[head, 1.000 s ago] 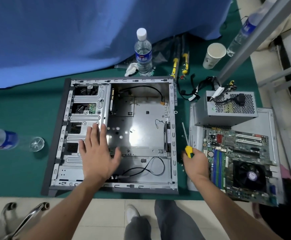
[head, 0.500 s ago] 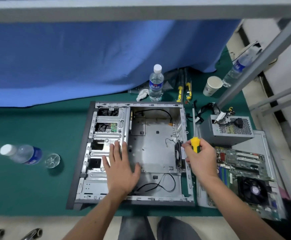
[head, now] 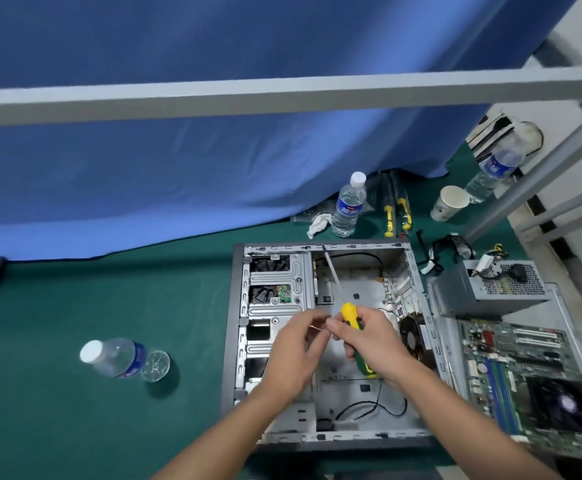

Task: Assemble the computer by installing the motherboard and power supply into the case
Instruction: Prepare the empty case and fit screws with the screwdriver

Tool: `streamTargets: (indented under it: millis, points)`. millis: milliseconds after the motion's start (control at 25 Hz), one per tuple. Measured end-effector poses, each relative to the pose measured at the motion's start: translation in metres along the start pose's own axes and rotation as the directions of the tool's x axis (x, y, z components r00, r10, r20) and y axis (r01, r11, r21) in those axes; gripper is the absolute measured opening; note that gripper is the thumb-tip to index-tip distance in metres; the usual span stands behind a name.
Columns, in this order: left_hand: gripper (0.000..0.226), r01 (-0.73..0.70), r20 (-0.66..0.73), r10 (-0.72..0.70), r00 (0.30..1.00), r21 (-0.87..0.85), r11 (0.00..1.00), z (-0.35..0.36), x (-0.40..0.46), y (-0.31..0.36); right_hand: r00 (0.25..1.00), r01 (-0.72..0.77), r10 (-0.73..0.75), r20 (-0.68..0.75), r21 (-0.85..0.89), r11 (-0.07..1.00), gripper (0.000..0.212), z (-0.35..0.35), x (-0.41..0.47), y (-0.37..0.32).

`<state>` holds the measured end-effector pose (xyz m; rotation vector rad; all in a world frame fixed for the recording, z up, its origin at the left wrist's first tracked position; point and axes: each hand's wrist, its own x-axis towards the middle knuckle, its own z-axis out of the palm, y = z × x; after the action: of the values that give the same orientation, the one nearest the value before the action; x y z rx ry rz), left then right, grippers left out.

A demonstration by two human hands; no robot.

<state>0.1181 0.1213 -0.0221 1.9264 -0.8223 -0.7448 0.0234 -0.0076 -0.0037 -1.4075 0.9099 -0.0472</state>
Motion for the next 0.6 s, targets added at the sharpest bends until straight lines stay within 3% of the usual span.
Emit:
streamTargets:
  millis: [160,600]
  points:
    - [0.016,-0.057,0.035,0.061,0.997,-0.109,0.992,-0.023,0.005,-0.002,0.995,-0.061,0.054,0.084,0.082,0.995,0.016,0.012,0.004,-0.007]
    - [0.012,-0.138,0.021,0.14,0.99,-0.095,0.986,-0.03,0.019,0.008,0.986,-0.116,0.096,0.138,0.148,0.982,0.015,-0.004,0.005,-0.02]
